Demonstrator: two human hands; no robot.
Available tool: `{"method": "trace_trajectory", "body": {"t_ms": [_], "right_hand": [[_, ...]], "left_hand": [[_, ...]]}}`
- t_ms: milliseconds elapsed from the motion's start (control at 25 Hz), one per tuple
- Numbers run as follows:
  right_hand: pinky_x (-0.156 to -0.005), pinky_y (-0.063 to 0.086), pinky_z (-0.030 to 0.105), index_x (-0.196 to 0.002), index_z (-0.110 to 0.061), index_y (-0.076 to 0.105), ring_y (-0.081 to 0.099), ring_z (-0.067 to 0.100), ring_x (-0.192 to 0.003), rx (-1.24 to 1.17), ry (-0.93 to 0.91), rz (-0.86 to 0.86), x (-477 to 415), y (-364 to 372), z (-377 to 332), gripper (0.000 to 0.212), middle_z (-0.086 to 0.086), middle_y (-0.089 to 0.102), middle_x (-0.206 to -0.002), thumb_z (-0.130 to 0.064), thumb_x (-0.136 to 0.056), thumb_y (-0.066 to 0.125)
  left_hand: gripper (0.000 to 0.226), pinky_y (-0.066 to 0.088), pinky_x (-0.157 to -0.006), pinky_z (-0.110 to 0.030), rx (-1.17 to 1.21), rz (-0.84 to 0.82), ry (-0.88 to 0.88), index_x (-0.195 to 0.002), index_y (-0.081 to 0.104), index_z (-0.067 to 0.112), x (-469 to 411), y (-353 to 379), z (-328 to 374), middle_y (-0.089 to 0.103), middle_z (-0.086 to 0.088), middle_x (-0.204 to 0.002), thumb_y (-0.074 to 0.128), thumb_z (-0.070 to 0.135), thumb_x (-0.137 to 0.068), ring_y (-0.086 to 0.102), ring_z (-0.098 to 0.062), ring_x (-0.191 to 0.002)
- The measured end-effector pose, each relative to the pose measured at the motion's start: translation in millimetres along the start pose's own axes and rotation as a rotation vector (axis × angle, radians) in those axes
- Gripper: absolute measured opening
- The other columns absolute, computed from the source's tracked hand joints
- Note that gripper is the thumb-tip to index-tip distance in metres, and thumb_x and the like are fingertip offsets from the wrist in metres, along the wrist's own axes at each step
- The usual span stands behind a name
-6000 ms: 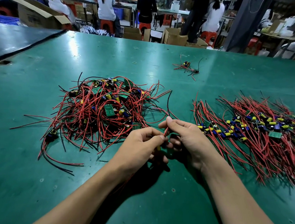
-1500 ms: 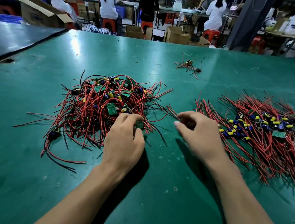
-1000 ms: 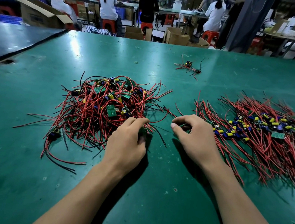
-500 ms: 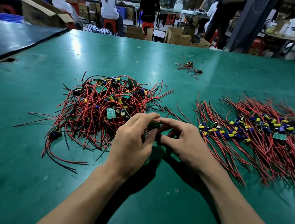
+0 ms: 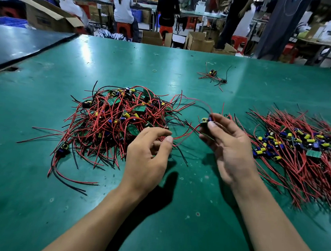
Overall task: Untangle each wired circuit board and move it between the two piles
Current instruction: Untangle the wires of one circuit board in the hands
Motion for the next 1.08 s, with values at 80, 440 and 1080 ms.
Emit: {"method": "trace_trajectory", "body": {"t_ms": [80, 440, 1080], "right_hand": [[-0.071, 0.06, 0.026, -0.096, -0.011, 0.066, 0.07, 0.016, -0.072, -0.205, 0.019, 0.045, -2, -3, -7, 0.019, 0.005, 0.072, -0.082, 0.005, -0.092, 0.056], [-0.049, 0.037, 0.02, -0.088, -0.016, 0.064, 0.05, 0.011, -0.058, -0.325, 0.308, -0.219, 6, -1, -14, 0.018, 0.006, 0.07, -0.095, -0.013, -0.075, 0.052], [-0.048, 0.033, 0.017, -0.089, -0.017, 0.077, 0.043, 0.008, -0.051, 0.292, 0.15, -0.28, 8, 3, 11, 0.025, 0.004, 0.071, -0.088, -0.033, -0.071, 0.077]], "left_hand": [[0.011, 0.054, -0.082, -0.032, -0.005, -0.008, -0.059, -0.101, 0.071, 0.013, -2, 0, -4, 0.069, 0.002, -0.097, 0.063, 0.017, -0.094, 0.067, -0.013, -0.088], [0.018, 0.06, -0.064, -0.037, 0.259, -0.085, -0.251, -0.096, 0.07, 0.011, 1, 3, 2, 0.071, -0.007, -0.08, 0.054, 0.018, -0.099, 0.07, -0.023, -0.074], [0.038, 0.056, -0.056, -0.03, 0.657, -0.326, -0.574, -0.111, 0.061, 0.003, 4, 10, 1, 0.065, -0.01, -0.069, 0.076, 0.004, -0.076, 0.067, -0.023, -0.06]]}}
Point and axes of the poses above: each hand's wrist, its own x-axis away from the middle knuckle, its own y-axis out of the palm, z = x × y, the point moved 2 cm from there along -x, towards the middle knuckle
